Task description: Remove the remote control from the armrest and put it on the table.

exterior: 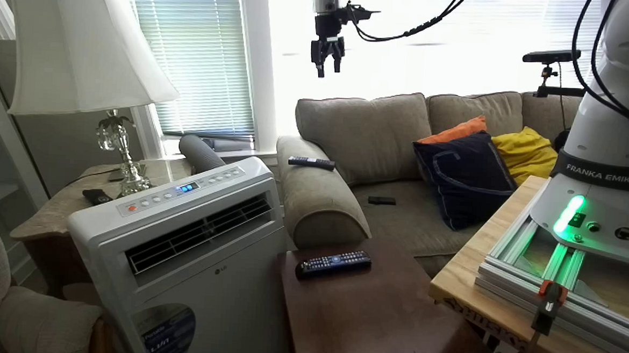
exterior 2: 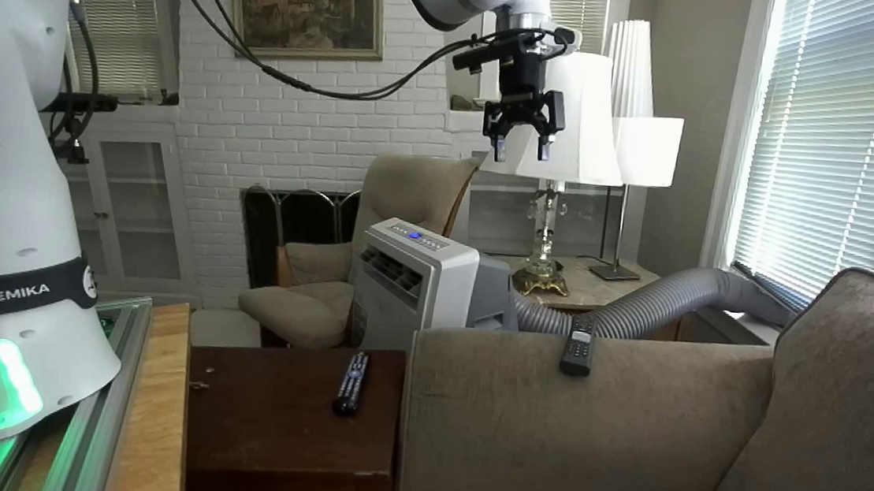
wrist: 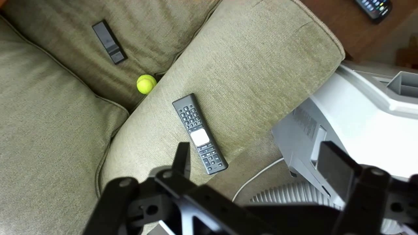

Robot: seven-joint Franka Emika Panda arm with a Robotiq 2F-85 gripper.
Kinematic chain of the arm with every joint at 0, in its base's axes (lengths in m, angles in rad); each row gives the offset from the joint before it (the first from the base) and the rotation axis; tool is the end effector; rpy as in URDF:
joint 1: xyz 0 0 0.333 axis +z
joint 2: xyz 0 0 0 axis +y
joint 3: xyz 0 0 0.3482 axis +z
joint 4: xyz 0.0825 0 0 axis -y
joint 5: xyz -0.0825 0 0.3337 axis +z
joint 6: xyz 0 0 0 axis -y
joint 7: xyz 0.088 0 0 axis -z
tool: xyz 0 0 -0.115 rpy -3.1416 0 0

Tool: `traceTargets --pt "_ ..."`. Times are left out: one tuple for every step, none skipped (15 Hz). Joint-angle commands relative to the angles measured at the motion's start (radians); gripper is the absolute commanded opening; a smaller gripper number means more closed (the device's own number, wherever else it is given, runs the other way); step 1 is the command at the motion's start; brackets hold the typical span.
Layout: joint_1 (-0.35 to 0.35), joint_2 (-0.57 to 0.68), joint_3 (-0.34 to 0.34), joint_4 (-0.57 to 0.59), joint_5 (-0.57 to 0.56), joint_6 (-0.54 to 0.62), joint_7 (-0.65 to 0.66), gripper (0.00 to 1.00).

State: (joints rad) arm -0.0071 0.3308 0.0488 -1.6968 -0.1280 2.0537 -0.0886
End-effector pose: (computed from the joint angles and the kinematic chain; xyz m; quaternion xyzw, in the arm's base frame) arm 0.6180 0.0145 0.4502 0.9944 0.0925 0.0122 0.0494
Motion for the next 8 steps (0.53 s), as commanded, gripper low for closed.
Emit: traceTargets --pt "0.017 0.053 -0.013 0.020 -0.009 0.061 0.004 1.00" --pt "0.023 0.104 -0.016 0.057 -0.023 0.080 0.011 1.00" --pt "0.014 0.158 -0.008 0.099 0.003 0.083 -0.028 1.00" --pt "0.014 0.218 -0.007 0.142 0.003 0.104 -0.041 1.00" --pt "0.010 0.263 -0.006 0.173 0.007 0.112 -0.057 1.00" --pt "0.004 0.327 -0.003 0.234 0.012 0.110 -0.085 1.00" --pt "0.003 0.384 -0.005 0.291 0.007 0.102 -0.106 1.00" --pt "-0.004 0.426 -0.005 0.334 0.002 0.086 -0.138 1.00"
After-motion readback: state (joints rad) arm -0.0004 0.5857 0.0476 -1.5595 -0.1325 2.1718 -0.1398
